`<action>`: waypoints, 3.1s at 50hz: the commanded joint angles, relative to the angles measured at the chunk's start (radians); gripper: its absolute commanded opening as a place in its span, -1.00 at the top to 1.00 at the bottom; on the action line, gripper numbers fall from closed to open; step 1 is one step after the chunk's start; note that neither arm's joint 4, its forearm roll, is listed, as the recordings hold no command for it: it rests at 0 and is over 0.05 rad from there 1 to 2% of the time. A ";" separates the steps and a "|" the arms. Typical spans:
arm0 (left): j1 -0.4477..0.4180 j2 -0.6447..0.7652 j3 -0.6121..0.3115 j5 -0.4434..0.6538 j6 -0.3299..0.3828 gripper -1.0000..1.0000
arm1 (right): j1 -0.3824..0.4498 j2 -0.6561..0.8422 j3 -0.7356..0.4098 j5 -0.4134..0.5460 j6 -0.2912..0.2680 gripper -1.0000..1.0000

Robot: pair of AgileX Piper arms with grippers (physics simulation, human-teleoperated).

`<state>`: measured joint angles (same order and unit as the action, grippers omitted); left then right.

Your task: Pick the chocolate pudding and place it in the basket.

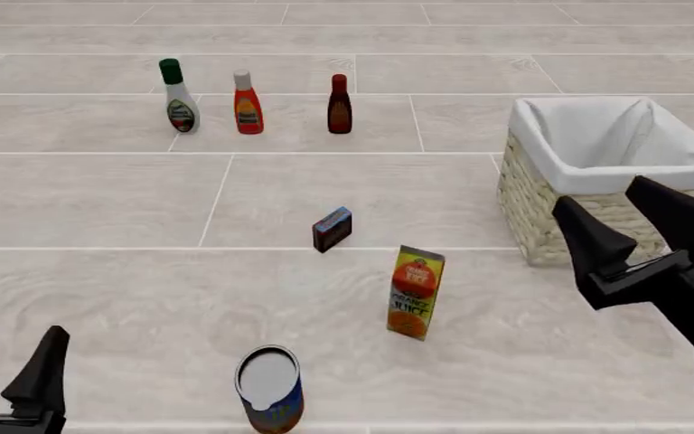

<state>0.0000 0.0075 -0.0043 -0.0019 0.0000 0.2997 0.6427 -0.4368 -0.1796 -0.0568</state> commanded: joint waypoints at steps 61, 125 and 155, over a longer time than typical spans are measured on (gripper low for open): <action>0.000 0.000 0.000 0.000 0.000 -1.00 | 0.192 0.594 -0.554 0.113 0.048 -1.00; 0.000 0.000 0.000 0.000 0.000 -1.00 | 0.290 1.046 -1.120 0.438 -0.035 -1.00; 0.000 0.000 0.000 0.000 0.000 -1.00 | 0.272 1.240 -1.301 0.518 0.000 -1.00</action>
<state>0.0000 0.0075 -0.0043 -0.0019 0.0000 0.5814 1.8117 -1.6742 0.3077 -0.0722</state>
